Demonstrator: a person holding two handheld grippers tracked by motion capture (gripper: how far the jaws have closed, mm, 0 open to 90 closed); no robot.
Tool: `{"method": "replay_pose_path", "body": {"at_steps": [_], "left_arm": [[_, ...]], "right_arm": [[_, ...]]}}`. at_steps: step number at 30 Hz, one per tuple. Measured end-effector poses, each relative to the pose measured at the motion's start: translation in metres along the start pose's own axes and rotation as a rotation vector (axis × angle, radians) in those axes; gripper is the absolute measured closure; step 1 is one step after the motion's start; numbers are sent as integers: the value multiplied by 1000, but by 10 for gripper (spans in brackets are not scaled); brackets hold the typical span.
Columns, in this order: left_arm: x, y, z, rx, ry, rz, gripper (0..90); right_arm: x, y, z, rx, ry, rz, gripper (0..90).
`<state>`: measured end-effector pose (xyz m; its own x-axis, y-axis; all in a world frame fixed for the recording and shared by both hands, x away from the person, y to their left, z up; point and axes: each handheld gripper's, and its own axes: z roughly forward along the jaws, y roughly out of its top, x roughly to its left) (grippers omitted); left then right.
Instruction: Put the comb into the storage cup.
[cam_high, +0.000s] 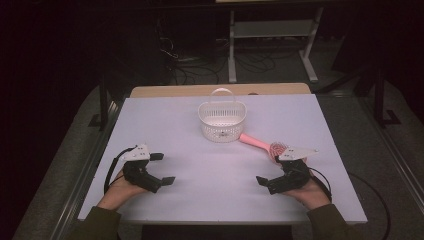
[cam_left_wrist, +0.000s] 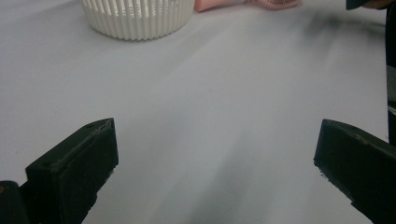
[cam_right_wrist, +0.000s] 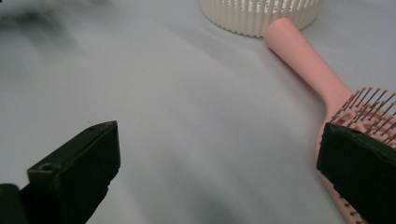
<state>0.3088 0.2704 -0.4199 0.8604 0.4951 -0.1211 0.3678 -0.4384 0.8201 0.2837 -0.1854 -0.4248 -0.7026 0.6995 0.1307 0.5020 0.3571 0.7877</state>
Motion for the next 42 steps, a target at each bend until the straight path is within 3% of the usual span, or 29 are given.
{"method": "replay_pose_path", "body": {"at_steps": [10, 24, 42], "left_arm": [[-1, 0, 2, -10, -27, -8, 0], [-3, 0, 0, -27, -41, -13, 0], [-3, 0, -1, -35, -43, -17, 0]], "right_arm": [[-4, 11, 3, 27, -29, 5, 4], [-12, 30, 6, 12, -40, 6, 8], [-23, 49, 14, 37, -70, 11, 99]]}}
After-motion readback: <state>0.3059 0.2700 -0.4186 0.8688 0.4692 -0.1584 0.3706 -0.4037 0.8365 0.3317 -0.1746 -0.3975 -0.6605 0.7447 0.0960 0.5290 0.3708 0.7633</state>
